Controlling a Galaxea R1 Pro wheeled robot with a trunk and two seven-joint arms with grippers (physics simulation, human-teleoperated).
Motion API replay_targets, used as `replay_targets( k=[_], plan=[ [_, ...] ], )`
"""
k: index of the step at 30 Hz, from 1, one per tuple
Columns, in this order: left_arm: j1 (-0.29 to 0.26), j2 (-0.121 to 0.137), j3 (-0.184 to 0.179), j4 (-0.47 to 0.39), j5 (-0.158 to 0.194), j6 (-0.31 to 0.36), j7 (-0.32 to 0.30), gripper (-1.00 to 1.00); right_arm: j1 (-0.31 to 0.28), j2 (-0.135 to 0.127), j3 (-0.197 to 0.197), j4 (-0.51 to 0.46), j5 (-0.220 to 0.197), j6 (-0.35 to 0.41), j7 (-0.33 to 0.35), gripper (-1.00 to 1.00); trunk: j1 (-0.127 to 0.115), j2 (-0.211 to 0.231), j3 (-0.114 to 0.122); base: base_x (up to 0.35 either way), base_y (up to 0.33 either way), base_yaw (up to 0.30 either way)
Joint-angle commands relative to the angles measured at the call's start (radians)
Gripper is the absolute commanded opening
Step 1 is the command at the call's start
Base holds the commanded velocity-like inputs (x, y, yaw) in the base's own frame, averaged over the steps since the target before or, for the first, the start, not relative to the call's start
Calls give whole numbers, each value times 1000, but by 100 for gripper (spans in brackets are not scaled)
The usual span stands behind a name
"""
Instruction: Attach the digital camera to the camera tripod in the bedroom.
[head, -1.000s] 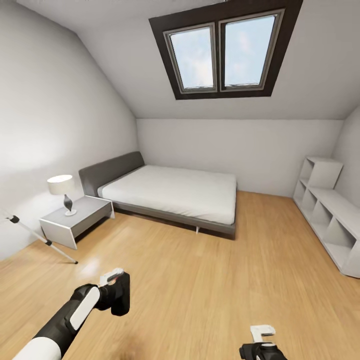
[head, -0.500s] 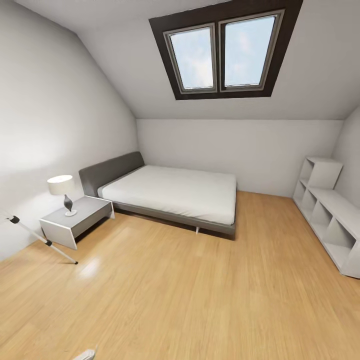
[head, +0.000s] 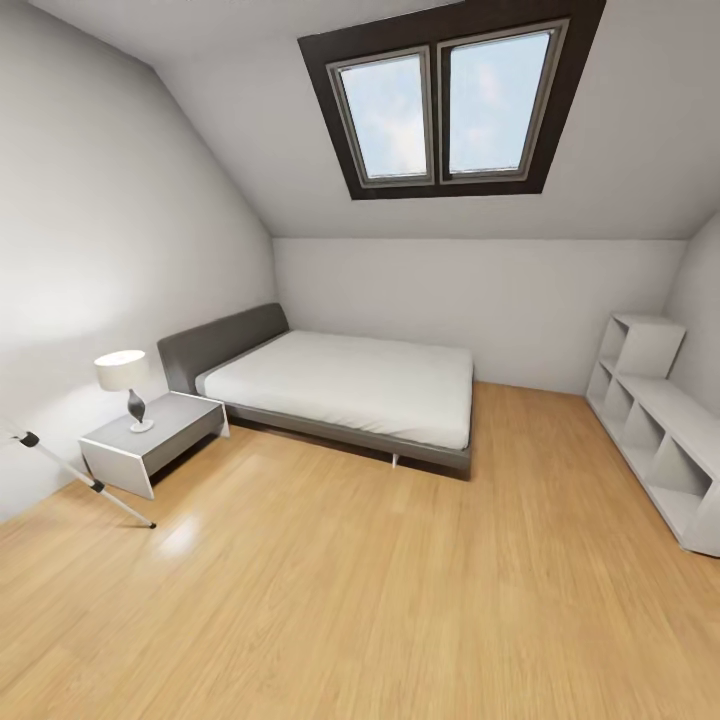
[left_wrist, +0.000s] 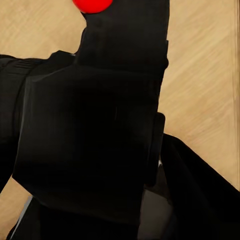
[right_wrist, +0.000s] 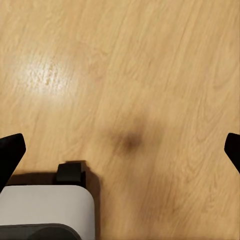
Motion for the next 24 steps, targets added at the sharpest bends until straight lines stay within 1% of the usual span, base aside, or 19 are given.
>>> replay_targets(
  k=[1,3,6,9,12,14,16,19,24],
  plan=[
    [2,-6,-10,0,-2,-3,3,-100,0,0,0,3,6,-6,-2,100,0,-1,-1,0,0,0],
    [6,-21,-10,0,-19,-18,3,-100,2,-1,0,4,6,-7,2,100,0,-1,-1,0,0,0],
    [8,-34,-10,1,-28,-27,3,-100,4,0,0,4,6,-8,5,100,0,-1,-1,0,0,0],
    [10,-45,-10,1,-34,-34,3,-100,7,2,0,4,8,-10,7,100,0,-1,-1,0,0,0],
    [12,-48,-9,1,-36,-36,3,-100,16,5,0,4,15,-12,8,100,0,-1,-1,0,0,0],
    [14,-50,-9,2,-37,-37,3,-100,28,9,0,4,37,-14,8,100,-8,13,5,0,0,0],
    [15,-51,-10,2,-38,-37,3,-100,30,6,0,4,47,-15,8,100,-15,27,12,0,0,0],
    [19,-51,-10,2,-38,-38,3,-100,32,4,0,4,53,-16,8,100,-27,48,21,0,0,0],
    [35,-50,-10,2,-38,-48,3,-100,33,9,0,4,56,-19,7,100,-46,83,37,0,0,0]
  ],
)
